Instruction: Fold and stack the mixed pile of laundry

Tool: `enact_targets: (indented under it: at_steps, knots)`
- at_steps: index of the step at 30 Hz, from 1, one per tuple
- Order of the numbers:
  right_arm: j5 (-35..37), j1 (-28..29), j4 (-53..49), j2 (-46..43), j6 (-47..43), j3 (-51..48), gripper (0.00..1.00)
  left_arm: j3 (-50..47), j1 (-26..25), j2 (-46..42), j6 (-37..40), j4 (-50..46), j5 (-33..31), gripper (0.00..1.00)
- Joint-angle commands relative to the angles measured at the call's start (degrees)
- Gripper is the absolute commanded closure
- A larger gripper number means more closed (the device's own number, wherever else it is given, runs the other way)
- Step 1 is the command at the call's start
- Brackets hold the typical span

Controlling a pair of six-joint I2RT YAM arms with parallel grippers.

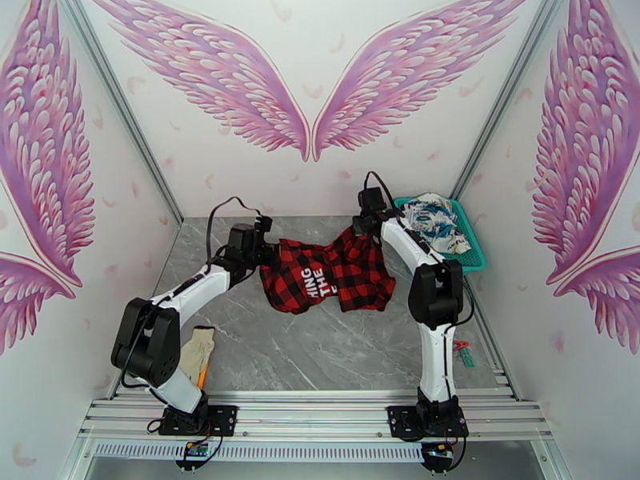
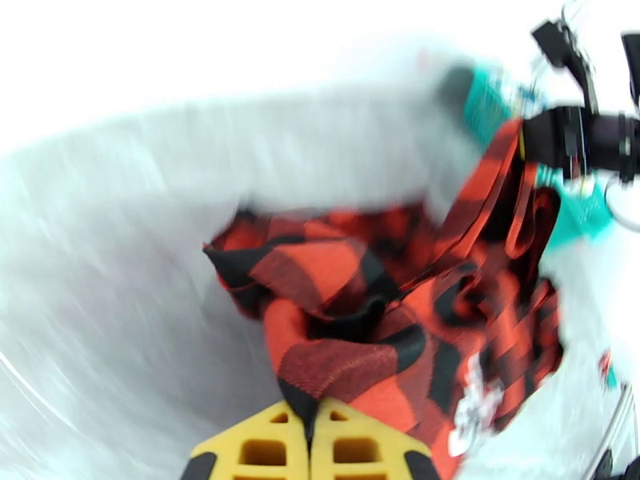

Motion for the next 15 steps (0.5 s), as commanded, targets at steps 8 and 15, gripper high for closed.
enact_targets:
  at_steps: [8,15]
  knots:
    - [-9.79,-0.05,10.22,-8.90,4.81,19.88,1.00,25.30,7.19,-4.72,10.20,3.44,-0.24,1.00]
    - [-10.54,0.08,16.70,-26.28,3.16,-7.46,1.00,9.62,6.22,-17.69,14.65,-0.02,2.05,0.72]
